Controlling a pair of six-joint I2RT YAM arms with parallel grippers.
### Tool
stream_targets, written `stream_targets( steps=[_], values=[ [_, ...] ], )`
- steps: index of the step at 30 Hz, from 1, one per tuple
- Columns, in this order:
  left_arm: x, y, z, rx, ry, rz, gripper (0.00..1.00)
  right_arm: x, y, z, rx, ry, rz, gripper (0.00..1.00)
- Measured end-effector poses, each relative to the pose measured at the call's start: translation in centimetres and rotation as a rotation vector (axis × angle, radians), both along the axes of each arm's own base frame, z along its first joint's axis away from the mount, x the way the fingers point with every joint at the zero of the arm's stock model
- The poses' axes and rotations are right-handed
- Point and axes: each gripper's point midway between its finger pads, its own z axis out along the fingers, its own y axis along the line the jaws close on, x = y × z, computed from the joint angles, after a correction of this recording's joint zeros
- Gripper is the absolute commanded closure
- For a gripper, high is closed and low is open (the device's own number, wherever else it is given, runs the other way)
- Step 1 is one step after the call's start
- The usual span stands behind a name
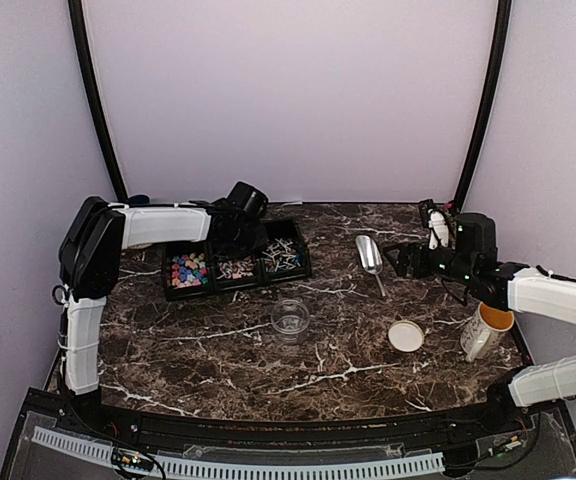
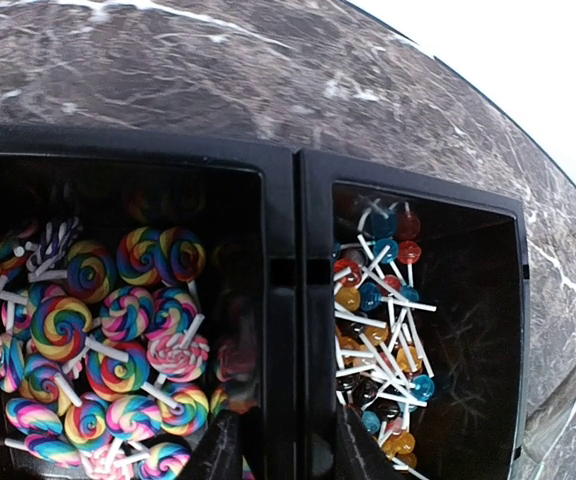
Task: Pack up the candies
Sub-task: Move the storage box to the center of the board.
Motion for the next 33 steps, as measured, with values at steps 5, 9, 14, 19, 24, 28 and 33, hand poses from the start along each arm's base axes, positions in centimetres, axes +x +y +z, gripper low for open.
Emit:
stream_targets(
  steps=[5, 9, 14, 19, 24, 28, 33],
  values=[
    [0.4, -3.1, 0.1, -0.044, -0.010, -0.022, 0.59, 0.0, 0.0, -0.3, -0.007, 0.007, 0.001, 0.02],
    [0.3, -4.7, -0.2, -0.081, 0.005, -0.044, 0.49, 0.0, 0.0, -0.6, -0.011, 0.014, 0.002, 0.02],
    [0.3, -5.3, 0.4, -0.076, -0.004, -0.071, 0.36, 0.0, 0.2, -0.9, -0.018, 0.020, 0.008, 0.02],
    [0.4, -5.3, 2.3, -0.052, -0.049, -0.113, 0.22, -0.2, 0.5, -1.3, -0.028, 0.028, 0.021, 0.02],
    [0.4, -4.3, 8.0, -0.022, -0.160, -0.146, 0.08, -0.3, 0.9, -2.0, -0.054, 0.043, 0.027, 0.02],
    [-0.1, -1.5, 14.6, 0.006, -0.286, -0.142, 0.05, -0.4, 1.1, -2.2, -0.068, 0.044, 0.032, 0.02],
    [0.7, 6.1, 18.0, 0.058, -0.351, -0.057, 0.02, -0.6, 1.6, -2.5, -0.091, 0.048, 0.044, 0.02]
  ],
)
